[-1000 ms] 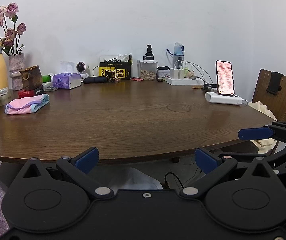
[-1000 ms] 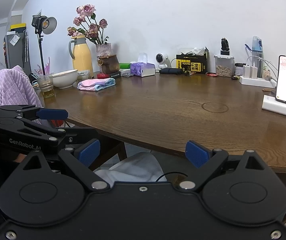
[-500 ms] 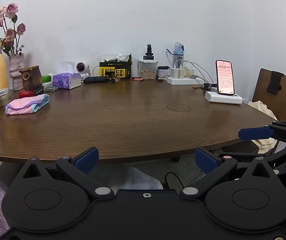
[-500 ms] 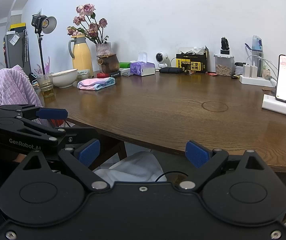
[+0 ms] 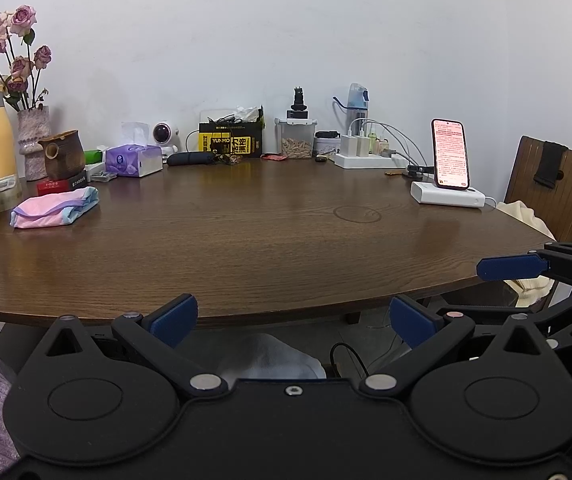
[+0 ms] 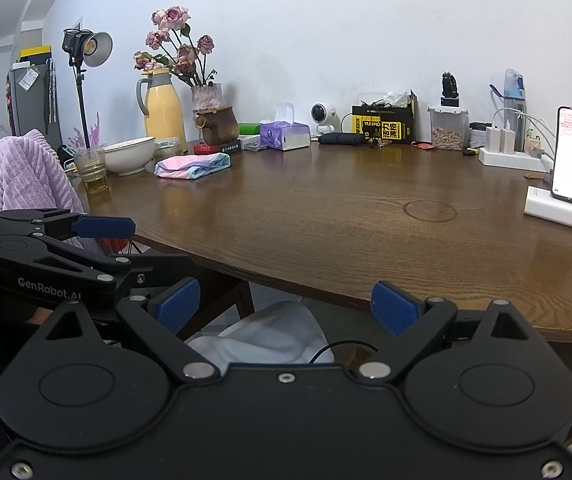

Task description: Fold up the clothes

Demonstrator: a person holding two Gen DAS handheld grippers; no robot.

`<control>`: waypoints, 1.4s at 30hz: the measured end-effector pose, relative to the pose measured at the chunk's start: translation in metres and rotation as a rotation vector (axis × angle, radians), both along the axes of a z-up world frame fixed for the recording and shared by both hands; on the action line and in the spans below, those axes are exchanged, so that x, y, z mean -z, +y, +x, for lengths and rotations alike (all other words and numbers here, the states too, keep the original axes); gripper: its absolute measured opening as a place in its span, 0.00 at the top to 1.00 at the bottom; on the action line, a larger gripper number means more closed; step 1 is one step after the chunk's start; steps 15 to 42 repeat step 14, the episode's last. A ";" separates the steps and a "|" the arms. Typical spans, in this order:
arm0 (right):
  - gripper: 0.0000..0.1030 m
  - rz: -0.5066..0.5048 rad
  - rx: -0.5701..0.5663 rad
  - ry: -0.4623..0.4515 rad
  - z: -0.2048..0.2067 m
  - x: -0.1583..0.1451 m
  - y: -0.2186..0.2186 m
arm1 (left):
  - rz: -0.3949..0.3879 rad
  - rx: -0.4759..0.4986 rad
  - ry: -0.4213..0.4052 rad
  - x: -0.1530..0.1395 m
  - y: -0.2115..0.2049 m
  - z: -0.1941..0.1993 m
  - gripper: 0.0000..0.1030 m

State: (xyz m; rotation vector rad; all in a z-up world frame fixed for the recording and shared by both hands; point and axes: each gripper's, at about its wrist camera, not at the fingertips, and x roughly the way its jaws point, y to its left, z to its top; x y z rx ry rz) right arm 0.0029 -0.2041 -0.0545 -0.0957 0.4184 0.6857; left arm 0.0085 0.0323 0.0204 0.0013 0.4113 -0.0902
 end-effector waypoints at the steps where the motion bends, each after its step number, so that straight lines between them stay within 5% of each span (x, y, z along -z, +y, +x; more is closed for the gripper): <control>1: 0.07 0.000 0.000 0.000 0.000 0.000 0.000 | 0.000 0.000 0.000 0.000 0.000 0.000 0.00; 42: 0.07 0.002 -0.001 0.004 0.002 -0.001 -0.001 | -0.001 -0.001 0.000 0.001 0.002 0.005 0.00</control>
